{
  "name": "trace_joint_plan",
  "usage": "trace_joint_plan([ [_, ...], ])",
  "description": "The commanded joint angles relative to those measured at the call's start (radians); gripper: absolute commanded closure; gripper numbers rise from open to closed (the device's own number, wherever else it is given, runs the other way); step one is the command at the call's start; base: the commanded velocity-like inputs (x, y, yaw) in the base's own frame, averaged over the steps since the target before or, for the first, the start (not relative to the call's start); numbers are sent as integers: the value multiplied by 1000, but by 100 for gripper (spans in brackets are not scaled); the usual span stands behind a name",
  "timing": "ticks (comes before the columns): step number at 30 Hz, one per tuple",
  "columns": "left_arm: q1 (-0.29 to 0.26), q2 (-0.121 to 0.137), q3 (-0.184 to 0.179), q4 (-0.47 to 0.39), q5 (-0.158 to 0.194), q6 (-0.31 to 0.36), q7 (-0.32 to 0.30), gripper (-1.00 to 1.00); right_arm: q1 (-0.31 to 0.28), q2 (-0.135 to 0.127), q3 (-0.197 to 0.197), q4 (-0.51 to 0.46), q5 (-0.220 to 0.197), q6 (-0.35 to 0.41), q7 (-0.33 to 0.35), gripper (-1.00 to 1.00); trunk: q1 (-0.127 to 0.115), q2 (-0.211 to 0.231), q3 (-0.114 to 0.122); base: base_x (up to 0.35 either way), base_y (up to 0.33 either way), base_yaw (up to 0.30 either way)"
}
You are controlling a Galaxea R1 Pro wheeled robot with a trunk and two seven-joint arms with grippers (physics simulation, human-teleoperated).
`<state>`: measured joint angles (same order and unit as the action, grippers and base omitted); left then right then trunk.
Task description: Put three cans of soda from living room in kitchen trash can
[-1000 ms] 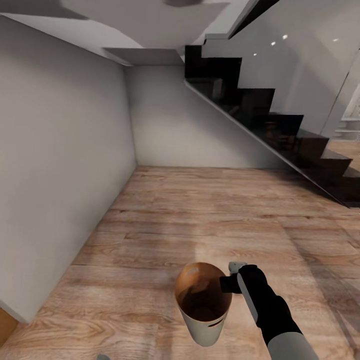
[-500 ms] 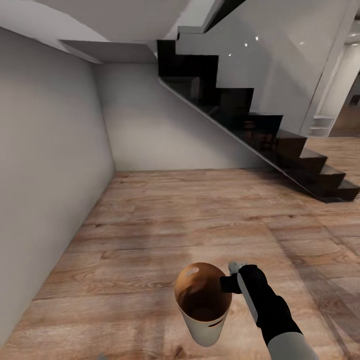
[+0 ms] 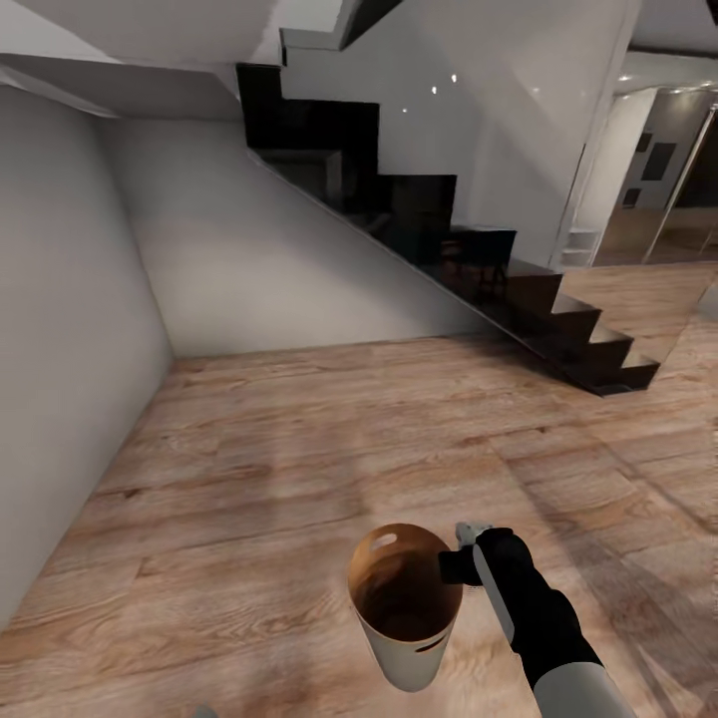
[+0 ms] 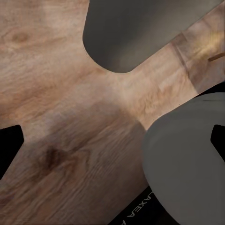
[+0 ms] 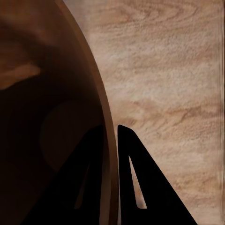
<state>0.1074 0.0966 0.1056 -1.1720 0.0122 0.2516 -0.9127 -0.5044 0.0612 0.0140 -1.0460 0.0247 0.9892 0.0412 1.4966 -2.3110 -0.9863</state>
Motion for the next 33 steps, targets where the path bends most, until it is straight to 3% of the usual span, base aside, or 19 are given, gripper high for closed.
trace_joint_plan([
  [1, 0, 0, 0, 0, 0, 0, 0, -100, 0, 0, 0, 0, -19, 0, 5, 100, 0, 0, 0, 347, 0, -267],
  [15, 0, 0, 0, 0, 0, 0, 0, -100, 0, 0, 0, 0, -19, -1, 5, 100, 0, 0, 0, 329, 0, -268],
  [33, 0, 0, 0, 0, 0, 0, 0, -100, 0, 0, 0, 0, -19, -1, 5, 100, 0, 0, 0, 29, 0, -267],
])
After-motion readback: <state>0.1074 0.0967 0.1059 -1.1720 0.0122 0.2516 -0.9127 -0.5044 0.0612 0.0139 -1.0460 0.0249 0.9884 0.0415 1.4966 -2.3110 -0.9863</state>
